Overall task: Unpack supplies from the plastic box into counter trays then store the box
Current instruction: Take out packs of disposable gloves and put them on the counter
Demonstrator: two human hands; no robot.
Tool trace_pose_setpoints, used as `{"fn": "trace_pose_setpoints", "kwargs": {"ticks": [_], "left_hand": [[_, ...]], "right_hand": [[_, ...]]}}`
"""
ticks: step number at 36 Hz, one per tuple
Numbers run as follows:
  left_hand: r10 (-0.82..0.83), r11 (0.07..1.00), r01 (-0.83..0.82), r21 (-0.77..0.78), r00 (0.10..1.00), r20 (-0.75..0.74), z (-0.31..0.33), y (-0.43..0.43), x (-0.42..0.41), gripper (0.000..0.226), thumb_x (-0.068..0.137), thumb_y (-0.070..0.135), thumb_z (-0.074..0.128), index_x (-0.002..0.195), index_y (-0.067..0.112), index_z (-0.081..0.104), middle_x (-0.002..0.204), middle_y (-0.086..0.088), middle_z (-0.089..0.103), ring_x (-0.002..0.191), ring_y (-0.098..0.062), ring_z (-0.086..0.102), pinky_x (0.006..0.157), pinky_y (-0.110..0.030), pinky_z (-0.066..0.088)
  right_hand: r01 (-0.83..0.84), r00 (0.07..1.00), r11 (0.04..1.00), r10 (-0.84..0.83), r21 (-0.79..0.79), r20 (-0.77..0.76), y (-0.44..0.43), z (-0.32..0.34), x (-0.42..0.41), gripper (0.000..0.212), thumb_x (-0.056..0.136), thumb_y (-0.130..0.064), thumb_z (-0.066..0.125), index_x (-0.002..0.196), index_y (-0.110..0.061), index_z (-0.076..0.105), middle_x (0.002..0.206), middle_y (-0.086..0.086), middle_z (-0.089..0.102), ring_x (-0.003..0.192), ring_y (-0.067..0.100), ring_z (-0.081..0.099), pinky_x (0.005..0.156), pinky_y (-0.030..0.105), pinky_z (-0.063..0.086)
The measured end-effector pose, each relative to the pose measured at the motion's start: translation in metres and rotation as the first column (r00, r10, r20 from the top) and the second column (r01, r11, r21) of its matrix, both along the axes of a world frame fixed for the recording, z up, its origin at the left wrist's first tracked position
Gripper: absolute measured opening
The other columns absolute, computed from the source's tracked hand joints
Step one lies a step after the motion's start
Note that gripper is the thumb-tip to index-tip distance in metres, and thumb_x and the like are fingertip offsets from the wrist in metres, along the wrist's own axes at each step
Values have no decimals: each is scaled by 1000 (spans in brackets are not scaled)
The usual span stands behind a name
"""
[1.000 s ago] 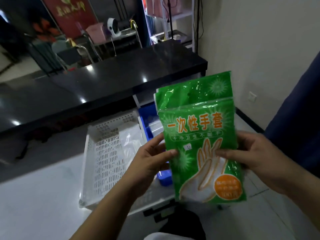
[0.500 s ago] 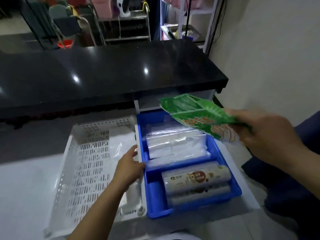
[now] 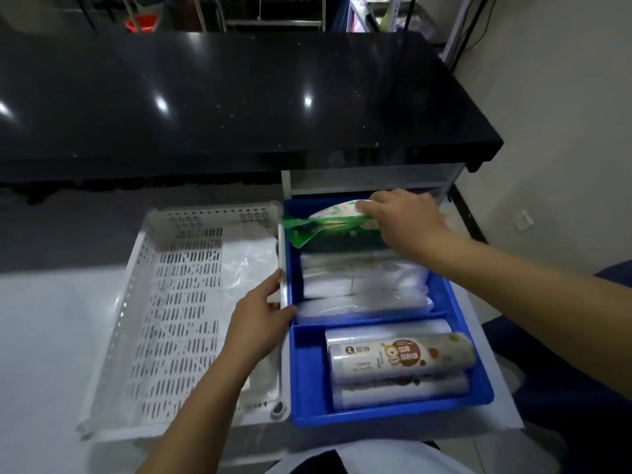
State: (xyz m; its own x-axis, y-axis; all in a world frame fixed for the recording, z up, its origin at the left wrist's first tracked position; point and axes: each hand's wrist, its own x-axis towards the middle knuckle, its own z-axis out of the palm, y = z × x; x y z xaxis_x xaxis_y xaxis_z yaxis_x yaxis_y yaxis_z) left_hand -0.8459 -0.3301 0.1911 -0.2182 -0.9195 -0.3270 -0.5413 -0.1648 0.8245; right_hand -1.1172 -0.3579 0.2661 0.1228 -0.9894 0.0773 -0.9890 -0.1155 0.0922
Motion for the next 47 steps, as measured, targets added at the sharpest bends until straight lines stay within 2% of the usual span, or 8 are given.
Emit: {"fn": "trace_pose_setpoints", "kwargs": {"ticks": [4,7,18,26,31,34,39,47], "left_hand": [[34,999,-34,19,999,-26,6,5,-3,70,89,19,71,147,40,40,144,7,53,92,2,61,76,-33,59],[71,996,-70,51,997,-17,9,7,-6,71,88,17,72,148,37,39,145,3,52,109,-15,64,80,-36,57],[141,986,-146,81,988,59,14,11,-14,71,89,18,71,148,41,40,146,1,52,113,-20,62,84,-37,59],[175,979,-181,95,982,70,20,13,-17,71,86,18,72,146,41,43,141,1,56,110,-22,63,92,-48,56],[176,979,-182,91,981,80,17,13,-17,71,85,18,70,146,42,43,140,2,56,111,-22,63,92,-49,56],[175,979,-181,94,983,62,15,12,-16,71,86,18,70,146,42,42,140,2,56,109,-21,65,91,-49,57],[168,981,-172,88,984,55,11,10,-14,70,87,18,70,145,44,42,142,2,56,111,-22,64,90,-48,57],[134,989,-136,60,990,33,3,9,-7,69,88,21,70,145,47,41,140,7,57,90,-7,68,86,-43,58]], "right_hand": [[4,997,999,0,45,-77,-28,-18,7,53,86,-6,56,136,-24,49,119,10,60,104,34,57,64,37,33],[15,995,999,-11,46,-104,-43,-27,10,46,89,-8,59,133,-20,51,117,11,59,102,35,58,63,37,32],[-92,996,952,88,291,26,-64,-17,0,22,79,-11,59,95,-24,69,87,3,67,78,28,60,64,32,41],[-102,994,950,87,296,63,-77,-6,-9,36,88,-22,57,124,-24,58,114,9,64,100,34,61,75,37,44],[-4,994,984,-16,177,112,-55,-45,-2,64,95,-27,45,152,-22,16,148,12,37,130,39,36,105,60,26],[22,982,973,-63,229,175,-41,-68,-2,67,95,-57,30,152,-38,2,160,7,20,143,38,18,109,67,14],[91,976,963,-137,254,172,-40,-80,0,68,88,-73,18,149,-45,12,158,6,24,143,36,18,108,70,7],[181,975,960,-204,215,91,-49,-83,0,65,88,-73,17,142,-43,36,146,7,45,132,35,39,106,68,22]]}}
